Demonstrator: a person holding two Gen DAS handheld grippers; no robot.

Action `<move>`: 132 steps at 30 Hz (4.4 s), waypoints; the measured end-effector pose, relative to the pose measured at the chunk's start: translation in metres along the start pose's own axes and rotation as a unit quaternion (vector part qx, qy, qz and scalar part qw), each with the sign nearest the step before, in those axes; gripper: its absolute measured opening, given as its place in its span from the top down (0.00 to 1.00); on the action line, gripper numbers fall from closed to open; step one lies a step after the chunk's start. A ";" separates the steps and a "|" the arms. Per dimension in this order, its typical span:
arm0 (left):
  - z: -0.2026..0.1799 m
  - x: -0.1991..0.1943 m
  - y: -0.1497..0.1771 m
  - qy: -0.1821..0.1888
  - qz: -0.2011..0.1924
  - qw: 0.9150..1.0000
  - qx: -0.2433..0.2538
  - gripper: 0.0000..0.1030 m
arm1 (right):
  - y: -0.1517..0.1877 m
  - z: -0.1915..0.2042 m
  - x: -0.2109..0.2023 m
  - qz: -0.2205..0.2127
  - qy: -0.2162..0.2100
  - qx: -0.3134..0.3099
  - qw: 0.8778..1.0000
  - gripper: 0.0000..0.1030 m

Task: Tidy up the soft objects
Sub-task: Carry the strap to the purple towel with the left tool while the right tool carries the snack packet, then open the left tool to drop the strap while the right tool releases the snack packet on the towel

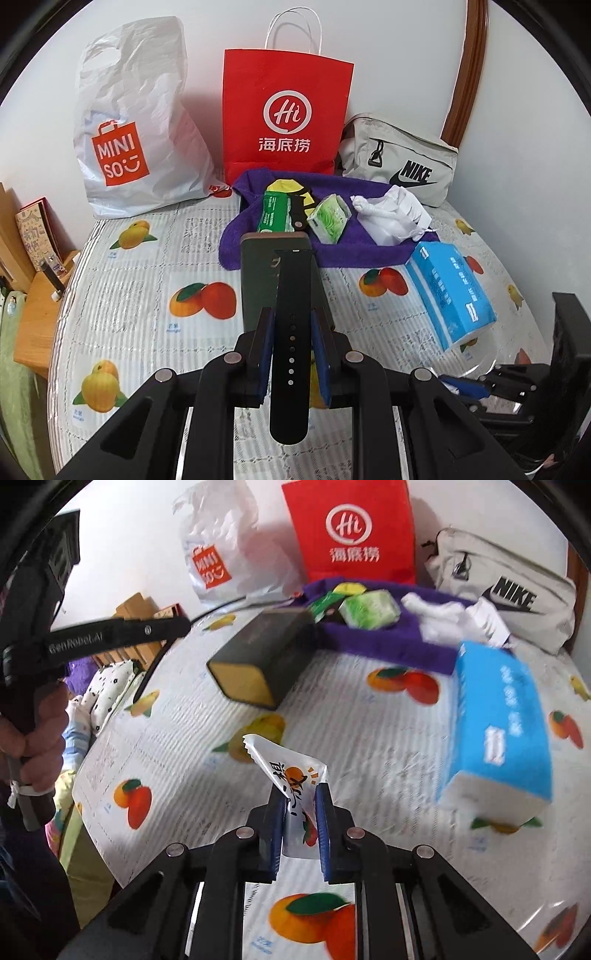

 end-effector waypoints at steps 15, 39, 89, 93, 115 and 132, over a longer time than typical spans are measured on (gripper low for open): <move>-0.007 0.027 -0.031 -0.003 0.003 1.000 0.000 0.81 | -0.048 -0.032 -0.011 -0.033 -0.007 0.004 0.999 0.93; -0.008 0.084 -0.074 -0.009 0.018 1.000 0.000 0.81 | -0.131 -0.105 0.004 -0.078 0.039 0.004 0.996 0.93; -0.001 0.237 -0.114 0.004 0.091 0.996 -0.009 0.81 | -0.210 -0.216 0.140 -0.007 0.124 -0.006 0.992 0.89; -0.001 0.243 -0.112 0.006 0.097 0.995 -0.010 0.81 | -0.207 -0.215 0.145 -0.002 0.118 -0.004 0.993 0.87; -0.005 0.227 -0.115 -0.019 0.094 0.995 -0.003 0.56 | -0.204 -0.194 0.120 -0.009 0.064 0.013 0.998 0.41; -0.025 0.110 -0.093 -0.083 0.055 0.995 0.010 0.17 | -0.155 -0.151 0.006 -0.046 0.086 0.034 0.995 0.24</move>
Point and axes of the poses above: each gripper's, at about its wrist camera, not at the fingertips, and x roughly the way its jaws point, z to its left, y to its underside, the point moved 5 cm from there along x, roughly the way its jaws point, and after that the axes turned 8 degrees about -z, right-handed, at the moved point
